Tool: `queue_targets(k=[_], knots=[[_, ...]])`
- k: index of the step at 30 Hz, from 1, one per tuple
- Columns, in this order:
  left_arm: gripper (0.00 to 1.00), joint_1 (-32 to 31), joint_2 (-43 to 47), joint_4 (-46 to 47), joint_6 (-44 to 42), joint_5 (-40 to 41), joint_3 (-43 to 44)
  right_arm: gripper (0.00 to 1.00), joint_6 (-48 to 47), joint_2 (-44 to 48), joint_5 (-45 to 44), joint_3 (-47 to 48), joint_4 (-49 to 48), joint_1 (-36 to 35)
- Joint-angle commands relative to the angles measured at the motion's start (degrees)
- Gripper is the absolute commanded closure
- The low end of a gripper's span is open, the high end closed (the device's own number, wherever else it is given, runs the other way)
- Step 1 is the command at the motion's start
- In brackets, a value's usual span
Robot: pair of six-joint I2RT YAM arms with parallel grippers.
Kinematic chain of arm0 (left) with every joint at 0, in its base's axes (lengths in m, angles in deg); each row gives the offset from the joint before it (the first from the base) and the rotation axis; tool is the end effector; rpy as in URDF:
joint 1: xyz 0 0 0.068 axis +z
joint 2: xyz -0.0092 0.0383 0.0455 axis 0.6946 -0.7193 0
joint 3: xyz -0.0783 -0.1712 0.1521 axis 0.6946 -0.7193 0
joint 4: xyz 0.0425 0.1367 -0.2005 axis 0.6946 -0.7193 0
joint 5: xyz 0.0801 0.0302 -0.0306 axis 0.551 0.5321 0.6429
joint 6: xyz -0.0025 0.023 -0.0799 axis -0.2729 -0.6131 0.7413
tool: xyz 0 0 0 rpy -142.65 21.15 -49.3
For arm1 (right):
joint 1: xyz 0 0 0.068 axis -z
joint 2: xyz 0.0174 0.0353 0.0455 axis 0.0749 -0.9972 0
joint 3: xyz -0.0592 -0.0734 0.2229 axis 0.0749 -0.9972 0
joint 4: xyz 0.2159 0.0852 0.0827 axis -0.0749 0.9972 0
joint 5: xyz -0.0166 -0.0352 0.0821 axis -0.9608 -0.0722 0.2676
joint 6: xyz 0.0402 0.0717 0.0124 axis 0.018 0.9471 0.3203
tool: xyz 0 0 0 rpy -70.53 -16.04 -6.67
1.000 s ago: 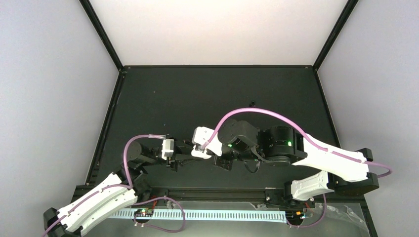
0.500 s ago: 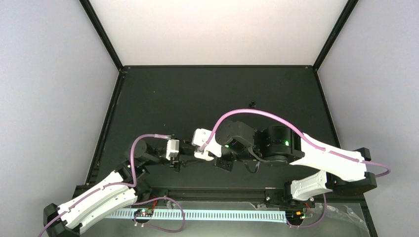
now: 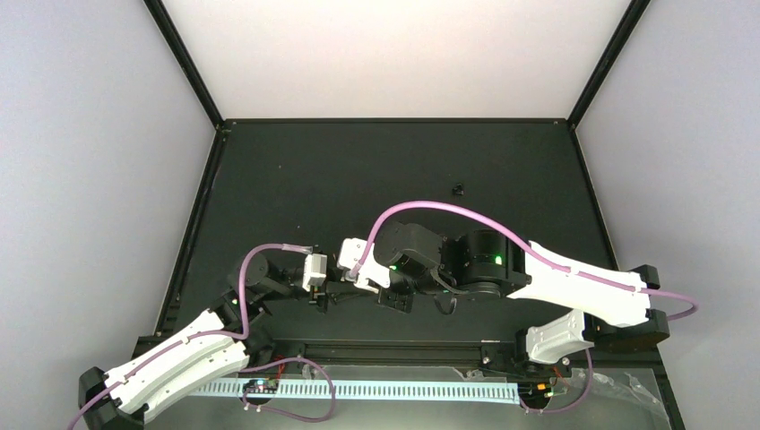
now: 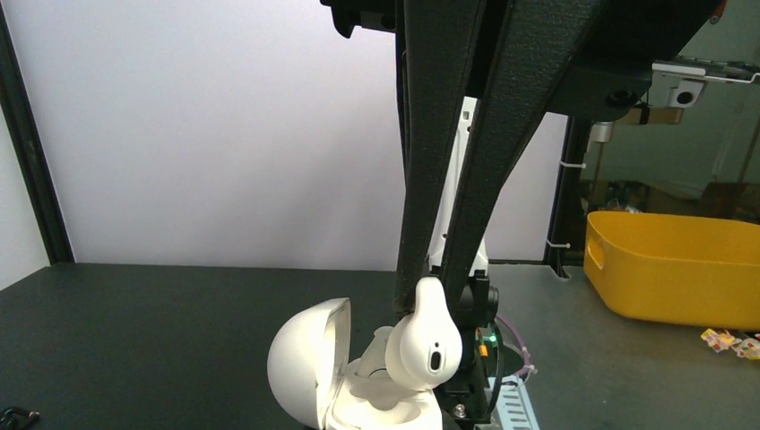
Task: Insert the wireless bluetooth earbuds into the charging case
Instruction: Place the earbud in the charging case.
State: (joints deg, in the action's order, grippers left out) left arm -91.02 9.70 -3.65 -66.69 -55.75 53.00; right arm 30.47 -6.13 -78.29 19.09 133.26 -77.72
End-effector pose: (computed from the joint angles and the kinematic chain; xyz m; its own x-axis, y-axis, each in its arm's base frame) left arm 0.0908 -0.1675 0.2738 -0.0227 -0.1190 -0.9926 0.9994 0.0221 -0.0255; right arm 0.0483 0.2748 0.3677 -0.0506 -0.7209 -0.6911 -0.9722 0.1940 -0.1313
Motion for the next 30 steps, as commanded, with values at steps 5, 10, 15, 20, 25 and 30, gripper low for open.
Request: queue_targets(k=[5,10,15,20,25,30], knots=[[0.98,-0.9,0.1,0.4,-1.2,0.4,2.2,0.99,0.1,-0.4,-0.5,0.4,-0.1,-0.4],[0.98,-1.2,0.3,0.3,-1.3,0.3,2.2,0.99,0.2,-0.6,-1.1,-0.1,-0.2,-0.4],[0.99,-1.4,0.5,0.2,-1.3,0.3,2.3,0.99,0.2,-0.9,-1.2,-0.7,0.3,-0.4],[0.98,-1.6,0.7,0.1,-1.4,0.3,2.3,0.99,0.6,-1.0,-1.9,-1.5,0.8,-0.4],[0.98,-1.8,0.7,0.1,-1.4,0.2,2.3,0.99,0.7,-1.3,-1.7,-1.9,1.1,-0.4],[0.98,-2.1,0.9,0.0,-1.5,0.3,2.3,0.99,0.8,-2.3,-1.4,-1.2,1.1,-0.4]])
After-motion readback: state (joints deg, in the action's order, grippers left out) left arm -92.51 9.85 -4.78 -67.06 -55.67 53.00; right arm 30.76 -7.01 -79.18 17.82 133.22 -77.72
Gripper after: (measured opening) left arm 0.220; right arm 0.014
